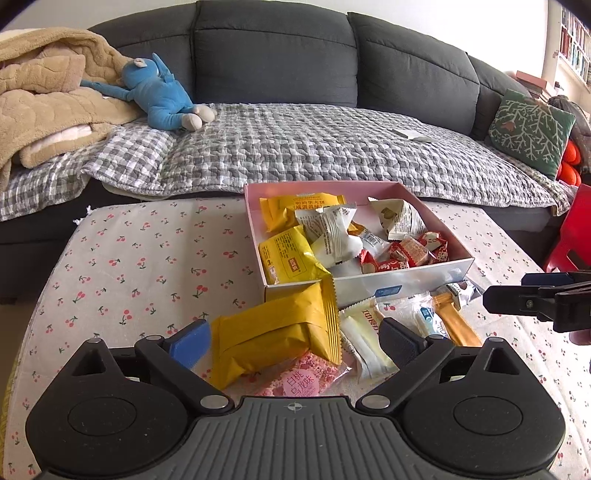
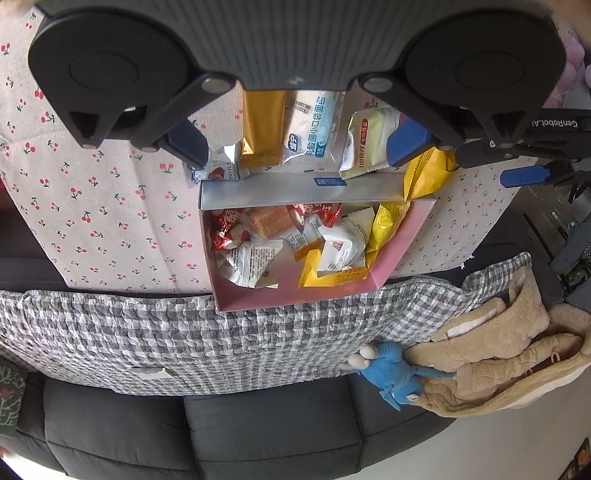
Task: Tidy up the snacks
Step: 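Move both tools back over the snack pile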
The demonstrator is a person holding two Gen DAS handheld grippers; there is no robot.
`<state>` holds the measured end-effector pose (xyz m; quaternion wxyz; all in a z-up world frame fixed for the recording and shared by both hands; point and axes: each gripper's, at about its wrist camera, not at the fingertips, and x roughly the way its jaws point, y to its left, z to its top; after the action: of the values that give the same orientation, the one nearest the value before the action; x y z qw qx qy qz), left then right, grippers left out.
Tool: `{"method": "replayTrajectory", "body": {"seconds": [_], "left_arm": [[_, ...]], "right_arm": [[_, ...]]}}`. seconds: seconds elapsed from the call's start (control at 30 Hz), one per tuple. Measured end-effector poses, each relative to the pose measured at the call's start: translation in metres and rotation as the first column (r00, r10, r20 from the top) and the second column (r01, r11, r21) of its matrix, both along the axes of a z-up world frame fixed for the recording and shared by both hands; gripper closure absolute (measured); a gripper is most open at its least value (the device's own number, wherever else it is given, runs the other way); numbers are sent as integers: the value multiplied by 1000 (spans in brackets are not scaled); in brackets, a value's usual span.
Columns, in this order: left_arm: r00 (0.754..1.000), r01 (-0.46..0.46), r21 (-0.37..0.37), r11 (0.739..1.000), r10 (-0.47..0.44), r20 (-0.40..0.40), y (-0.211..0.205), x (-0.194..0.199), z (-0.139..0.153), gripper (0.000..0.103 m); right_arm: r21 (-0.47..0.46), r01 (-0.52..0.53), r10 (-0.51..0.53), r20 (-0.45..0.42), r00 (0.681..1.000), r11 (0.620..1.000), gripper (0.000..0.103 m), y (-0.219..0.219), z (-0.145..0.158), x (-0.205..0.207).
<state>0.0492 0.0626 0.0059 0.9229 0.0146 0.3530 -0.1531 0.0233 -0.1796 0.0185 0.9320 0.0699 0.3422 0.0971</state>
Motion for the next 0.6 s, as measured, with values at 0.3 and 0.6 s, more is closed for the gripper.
{"method": "replayTrajectory", "body": {"seconds": [0.3, 0.6], "left_arm": [[996, 83, 85, 993, -86, 30, 2, -18, -21, 5], [975, 221, 168, 961, -220, -24, -13, -20, -42, 6]], "right_arm": [[-46, -5, 5, 9, 1000, 999, 0, -1, -19, -15], [-72, 11, -13, -24, 1000, 997, 1, -1, -36, -12]]}}
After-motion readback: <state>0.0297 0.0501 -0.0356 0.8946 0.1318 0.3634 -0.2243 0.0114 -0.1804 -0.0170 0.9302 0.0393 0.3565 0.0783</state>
